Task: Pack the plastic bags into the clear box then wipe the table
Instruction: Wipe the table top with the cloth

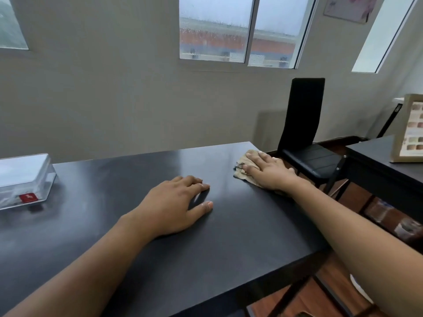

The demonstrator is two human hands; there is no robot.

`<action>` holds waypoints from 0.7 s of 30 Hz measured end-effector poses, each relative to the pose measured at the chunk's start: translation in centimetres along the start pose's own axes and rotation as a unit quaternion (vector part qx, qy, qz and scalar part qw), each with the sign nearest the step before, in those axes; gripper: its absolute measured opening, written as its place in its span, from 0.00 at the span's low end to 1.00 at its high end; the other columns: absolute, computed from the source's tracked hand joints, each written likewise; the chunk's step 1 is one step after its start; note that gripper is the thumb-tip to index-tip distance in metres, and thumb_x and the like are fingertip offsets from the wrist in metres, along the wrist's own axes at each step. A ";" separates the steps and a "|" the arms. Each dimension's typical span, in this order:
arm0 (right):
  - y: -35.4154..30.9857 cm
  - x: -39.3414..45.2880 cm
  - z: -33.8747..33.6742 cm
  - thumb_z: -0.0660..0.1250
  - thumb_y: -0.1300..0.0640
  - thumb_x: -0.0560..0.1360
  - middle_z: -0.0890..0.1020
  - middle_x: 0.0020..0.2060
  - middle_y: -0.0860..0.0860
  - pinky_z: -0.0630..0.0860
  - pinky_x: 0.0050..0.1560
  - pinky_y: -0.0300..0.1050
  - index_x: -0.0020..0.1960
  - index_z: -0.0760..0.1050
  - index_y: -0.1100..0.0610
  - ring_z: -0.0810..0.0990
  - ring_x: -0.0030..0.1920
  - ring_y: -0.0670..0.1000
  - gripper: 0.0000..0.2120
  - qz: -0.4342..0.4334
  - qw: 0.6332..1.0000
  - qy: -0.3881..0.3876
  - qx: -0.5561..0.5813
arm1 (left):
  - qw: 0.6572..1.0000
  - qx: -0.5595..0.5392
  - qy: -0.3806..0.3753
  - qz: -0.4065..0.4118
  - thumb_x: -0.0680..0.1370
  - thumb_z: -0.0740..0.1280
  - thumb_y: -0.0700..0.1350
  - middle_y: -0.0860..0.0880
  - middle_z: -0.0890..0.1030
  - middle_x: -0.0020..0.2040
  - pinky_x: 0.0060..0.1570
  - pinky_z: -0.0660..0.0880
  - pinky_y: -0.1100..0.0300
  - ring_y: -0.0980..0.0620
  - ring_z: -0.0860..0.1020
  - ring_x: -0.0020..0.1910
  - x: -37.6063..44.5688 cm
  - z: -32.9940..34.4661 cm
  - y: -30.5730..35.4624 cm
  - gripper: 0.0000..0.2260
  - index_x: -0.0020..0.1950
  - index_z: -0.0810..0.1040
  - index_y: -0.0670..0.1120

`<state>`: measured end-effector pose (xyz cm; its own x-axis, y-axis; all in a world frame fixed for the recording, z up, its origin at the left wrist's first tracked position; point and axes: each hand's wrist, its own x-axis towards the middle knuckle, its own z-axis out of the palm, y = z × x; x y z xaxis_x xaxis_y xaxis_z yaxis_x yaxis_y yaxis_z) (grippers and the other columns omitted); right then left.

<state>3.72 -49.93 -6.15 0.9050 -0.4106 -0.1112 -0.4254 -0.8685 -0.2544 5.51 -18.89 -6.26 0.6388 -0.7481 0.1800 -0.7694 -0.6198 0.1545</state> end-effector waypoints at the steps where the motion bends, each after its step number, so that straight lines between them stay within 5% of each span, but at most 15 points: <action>1: -0.7 1.2 -0.1 0.46 0.23 0.75 0.49 0.82 0.38 0.48 0.73 0.71 0.78 0.50 0.29 0.49 0.82 0.56 0.34 0.002 1.000 0.001 0.001 | 1.000 -0.001 0.003 0.000 0.80 0.52 0.69 0.62 0.66 0.76 0.68 0.66 0.58 0.58 0.64 0.75 0.0 0.1 0.0 0.28 0.77 0.65 0.60; 11: -4.9 6.9 -0.1 0.44 0.25 0.75 0.52 0.83 0.42 0.51 0.75 0.66 0.80 0.51 0.34 0.50 0.82 0.57 0.35 0.027 0.999 0.027 -0.015 | 0.999 -0.044 0.000 -0.001 0.79 0.55 0.68 0.63 0.67 0.75 0.71 0.66 0.58 0.60 0.65 0.74 0.1 -0.1 -1.1 0.27 0.76 0.67 0.60; 21: -5.6 2.7 1.6 0.46 0.27 0.77 0.56 0.82 0.49 0.40 0.78 0.66 0.82 0.50 0.42 0.50 0.82 0.54 0.37 -0.023 0.998 0.060 -0.009 | 0.997 -0.050 -0.005 -0.056 0.80 0.56 0.65 0.64 0.72 0.69 0.63 0.74 0.54 0.61 0.69 0.69 -2.3 -1.9 -2.1 0.22 0.71 0.73 0.59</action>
<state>8.54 -45.75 -6.61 0.9161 -0.4005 0.0168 -0.3853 -0.8913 -0.2389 5.70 -15.42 -5.13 0.7205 -0.6778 0.1462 -0.6884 -0.6737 0.2690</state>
